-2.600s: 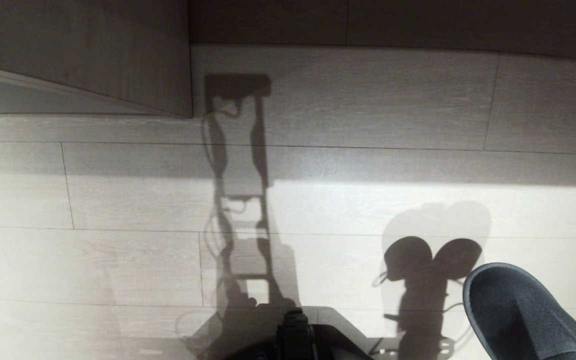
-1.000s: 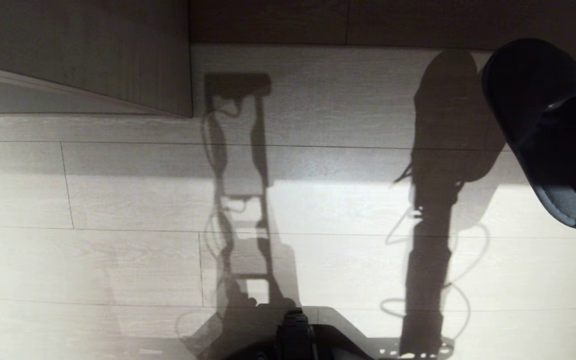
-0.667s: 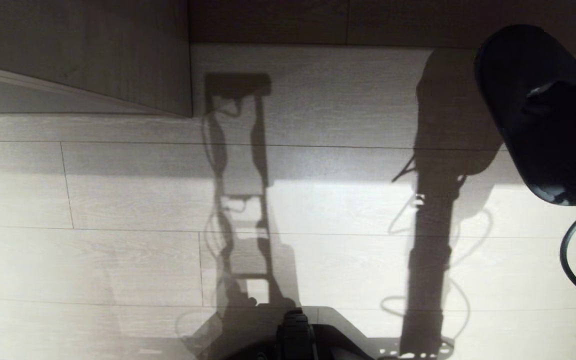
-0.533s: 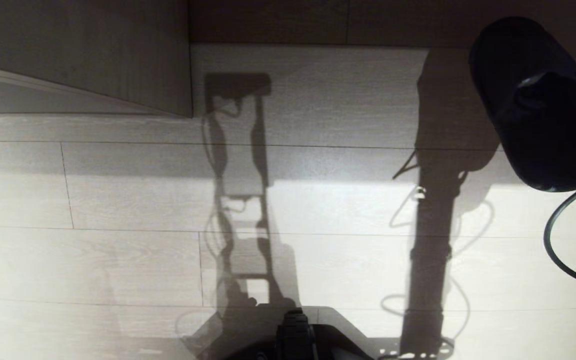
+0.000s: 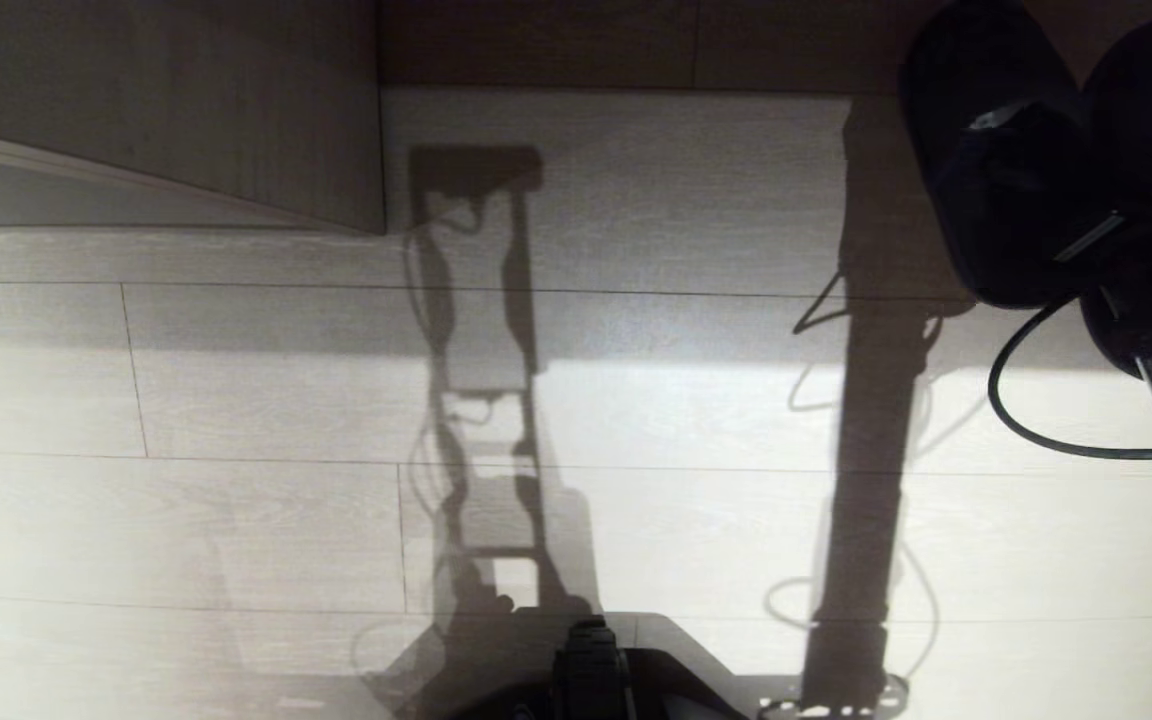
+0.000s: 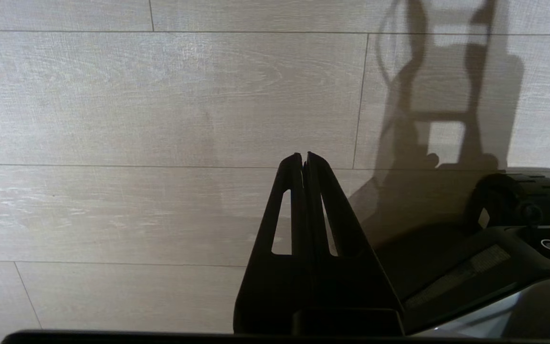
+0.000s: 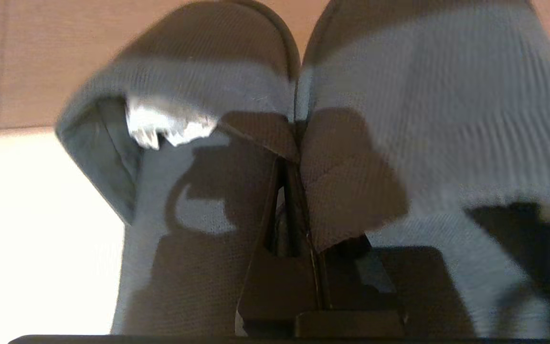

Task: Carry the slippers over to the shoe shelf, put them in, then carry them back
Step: Place the slippers on the floor

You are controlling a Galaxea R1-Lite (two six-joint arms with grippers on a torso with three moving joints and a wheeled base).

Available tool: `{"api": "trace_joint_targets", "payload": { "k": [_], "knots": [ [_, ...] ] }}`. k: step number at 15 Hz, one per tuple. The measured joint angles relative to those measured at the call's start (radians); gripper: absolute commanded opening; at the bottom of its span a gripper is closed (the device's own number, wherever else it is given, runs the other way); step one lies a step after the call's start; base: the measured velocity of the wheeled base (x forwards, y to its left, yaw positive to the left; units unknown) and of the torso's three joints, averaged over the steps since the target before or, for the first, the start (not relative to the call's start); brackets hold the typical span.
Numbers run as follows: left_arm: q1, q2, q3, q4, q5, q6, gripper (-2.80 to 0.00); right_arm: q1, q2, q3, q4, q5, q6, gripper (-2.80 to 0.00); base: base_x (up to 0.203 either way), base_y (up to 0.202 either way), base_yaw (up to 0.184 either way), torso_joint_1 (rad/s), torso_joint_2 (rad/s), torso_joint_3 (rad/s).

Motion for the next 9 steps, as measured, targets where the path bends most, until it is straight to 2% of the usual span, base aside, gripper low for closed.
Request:
{"api": "trace_joint_targets", "payload": {
  "k": [9],
  "knots": [
    [0.000,0.000,0.000,0.001,0.000,0.000,-2.80,0.005,0.207,-0.217,-0.001,0.006,0.000,-2.80,0.000,0.000,0.000,0.000,0.00,0.000]
  ]
}}
